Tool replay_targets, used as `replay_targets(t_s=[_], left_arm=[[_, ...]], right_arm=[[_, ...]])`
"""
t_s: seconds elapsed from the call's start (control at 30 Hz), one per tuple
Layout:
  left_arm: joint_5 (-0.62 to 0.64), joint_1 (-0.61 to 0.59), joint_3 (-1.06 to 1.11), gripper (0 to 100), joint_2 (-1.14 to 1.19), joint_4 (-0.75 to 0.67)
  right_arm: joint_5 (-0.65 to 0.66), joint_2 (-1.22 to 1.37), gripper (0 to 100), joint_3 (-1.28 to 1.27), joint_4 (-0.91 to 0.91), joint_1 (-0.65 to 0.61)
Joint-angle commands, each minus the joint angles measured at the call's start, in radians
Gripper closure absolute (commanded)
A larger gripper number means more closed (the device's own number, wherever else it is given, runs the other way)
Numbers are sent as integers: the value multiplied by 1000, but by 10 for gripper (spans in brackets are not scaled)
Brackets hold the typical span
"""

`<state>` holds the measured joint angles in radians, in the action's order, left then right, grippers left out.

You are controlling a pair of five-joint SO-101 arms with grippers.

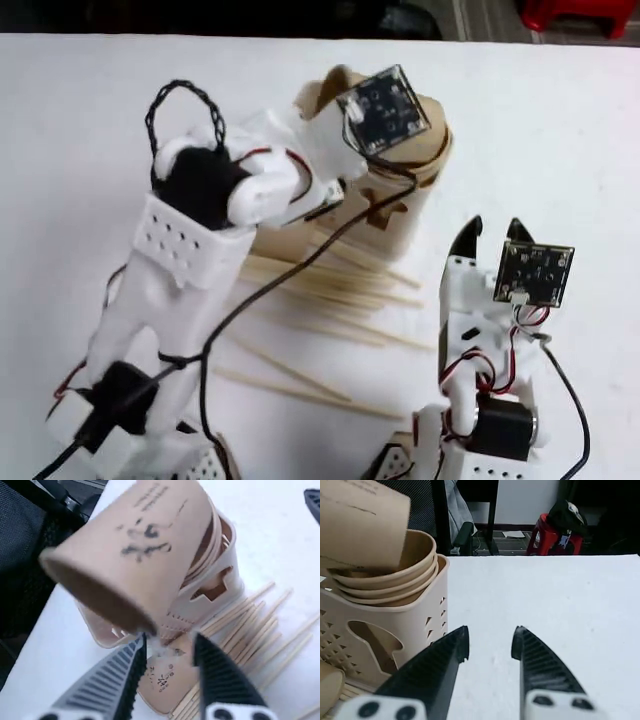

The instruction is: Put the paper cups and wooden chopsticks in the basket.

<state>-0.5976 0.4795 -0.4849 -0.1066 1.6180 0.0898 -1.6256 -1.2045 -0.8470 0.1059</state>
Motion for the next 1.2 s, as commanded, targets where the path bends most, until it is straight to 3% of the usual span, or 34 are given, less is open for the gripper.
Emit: replay_targets(t_s=[0.0,0.47,0.73,0.97,1.17], left_arm=[[54,4,-149,775,39,12],[187,39,-494,774,265,-49],[186,134,-512,776,312,-11],[193,48,-585,778,259,172],[227,-173,-400,776,108,170]], right_arm=[[11,-12,850,5,22,-5],[11,-12,850,5,24,-5],[11,-12,850,5,24,-4],[11,-12,850,5,24,-4],[11,-12,850,5,24,-4]])
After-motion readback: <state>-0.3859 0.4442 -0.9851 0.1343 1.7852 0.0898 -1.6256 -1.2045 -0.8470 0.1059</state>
